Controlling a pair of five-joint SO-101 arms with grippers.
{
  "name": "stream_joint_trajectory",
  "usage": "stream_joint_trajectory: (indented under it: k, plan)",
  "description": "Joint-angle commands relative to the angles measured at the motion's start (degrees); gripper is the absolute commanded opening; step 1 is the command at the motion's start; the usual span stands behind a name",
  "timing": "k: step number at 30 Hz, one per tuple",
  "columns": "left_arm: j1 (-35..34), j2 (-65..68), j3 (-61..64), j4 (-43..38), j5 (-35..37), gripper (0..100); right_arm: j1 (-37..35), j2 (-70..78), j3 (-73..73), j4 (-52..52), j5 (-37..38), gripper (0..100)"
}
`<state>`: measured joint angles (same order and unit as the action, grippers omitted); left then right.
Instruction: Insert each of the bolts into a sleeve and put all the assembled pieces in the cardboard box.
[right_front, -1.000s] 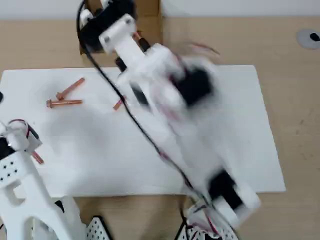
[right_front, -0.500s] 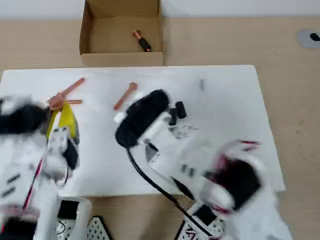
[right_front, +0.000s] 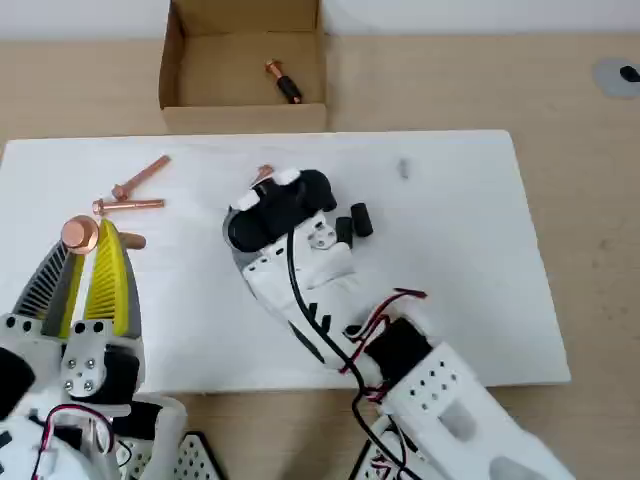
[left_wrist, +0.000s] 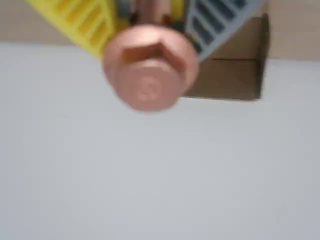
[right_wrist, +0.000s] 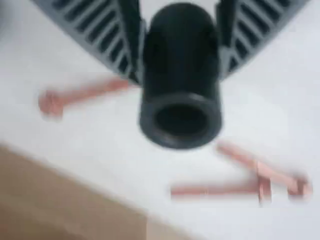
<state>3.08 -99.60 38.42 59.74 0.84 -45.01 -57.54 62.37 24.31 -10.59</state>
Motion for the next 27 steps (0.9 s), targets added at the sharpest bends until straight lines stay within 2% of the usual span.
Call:
stream_joint_trajectory:
  k: [1, 3, 9, 14, 19, 24, 27]
  plan:
    - [-0.70, -0.13, -1.67, -0.35, 4.48, 1, -1.10, -1.71, 3.56, -10.64, -0.53, 1.0]
    - [-0.70, -0.13, -1.85, -0.88, 6.15, 1, -2.07, -1.71, 6.02, -13.80, -0.18, 1.0]
    - [-0.44, -0.04, -1.32, -7.30, 7.74, 1, -7.78, -1.80, 14.29, -27.08, 9.76, 1.0]
    - [7.56, 0.57, -0.18, -8.09, 7.38, 1, -9.19, -1.89, 17.19, -37.71, 13.19, 1.0]
    - [8.53, 3.12, 9.14, -9.23, 7.21, 1, -9.19, -2.07, 17.27, -38.77, 13.01, 1.0]
    - [1.85, 4.09, 15.91, -20.31, 6.15, 1, -9.19, -7.87, 19.38, -38.59, 12.92, 1.0]
    - [0.88, 5.41, 16.00, -22.15, 4.13, 1, -9.19, -12.70, 23.16, -38.51, 13.10, 1.0]
